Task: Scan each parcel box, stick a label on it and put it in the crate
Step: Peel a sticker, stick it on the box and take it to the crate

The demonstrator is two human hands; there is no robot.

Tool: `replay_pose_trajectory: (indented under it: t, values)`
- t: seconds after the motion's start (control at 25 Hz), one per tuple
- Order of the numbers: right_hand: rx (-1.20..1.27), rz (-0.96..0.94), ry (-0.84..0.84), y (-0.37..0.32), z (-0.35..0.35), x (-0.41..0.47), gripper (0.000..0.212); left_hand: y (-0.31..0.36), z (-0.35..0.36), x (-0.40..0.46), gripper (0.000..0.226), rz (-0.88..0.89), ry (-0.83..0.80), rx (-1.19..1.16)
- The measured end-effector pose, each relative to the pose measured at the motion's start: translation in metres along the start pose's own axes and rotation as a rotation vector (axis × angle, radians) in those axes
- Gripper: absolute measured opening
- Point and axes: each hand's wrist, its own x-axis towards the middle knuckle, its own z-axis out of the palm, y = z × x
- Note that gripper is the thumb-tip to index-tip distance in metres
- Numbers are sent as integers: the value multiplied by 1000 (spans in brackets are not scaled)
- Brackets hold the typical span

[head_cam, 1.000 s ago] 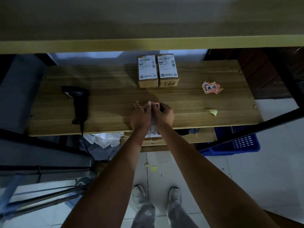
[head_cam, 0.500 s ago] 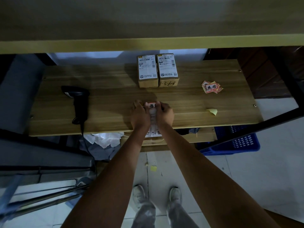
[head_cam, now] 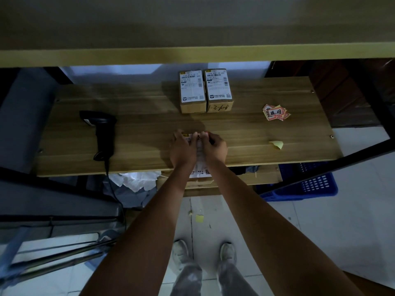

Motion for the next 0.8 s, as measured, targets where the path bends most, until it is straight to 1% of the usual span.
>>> replay_pose_trajectory:
  t: [0.16, 0.28, 0.36, 0.44, 0.6, 0.72, 0.8]
  values:
    - [-8, 3, -4, 0, 0, 1, 30, 2, -1, 1, 52, 30, 3, 35]
    - [-1, 8, 3, -1, 0, -1, 30, 0, -1, -1, 47, 26, 22, -7]
    - [-31, -19, -14, -2, -1, -3, 24, 1, -1, -3, 50, 7, 40, -35]
    - [-38, -17, -19, -3, 0, -3, 23, 3, -3, -3, 55, -2, 30, -7]
    - [-56, 3, -7, -2, 1, 0, 33, 1, -3, -1, 52, 4, -32, -28]
    - [-65, 30, -10, -3, 2, -2, 38, -1, -3, 2, 51, -13, -55, -44]
    - [-43, 49, -23, -8, -3, -4, 39, 5, -7, 0, 49, -15, -42, -21]
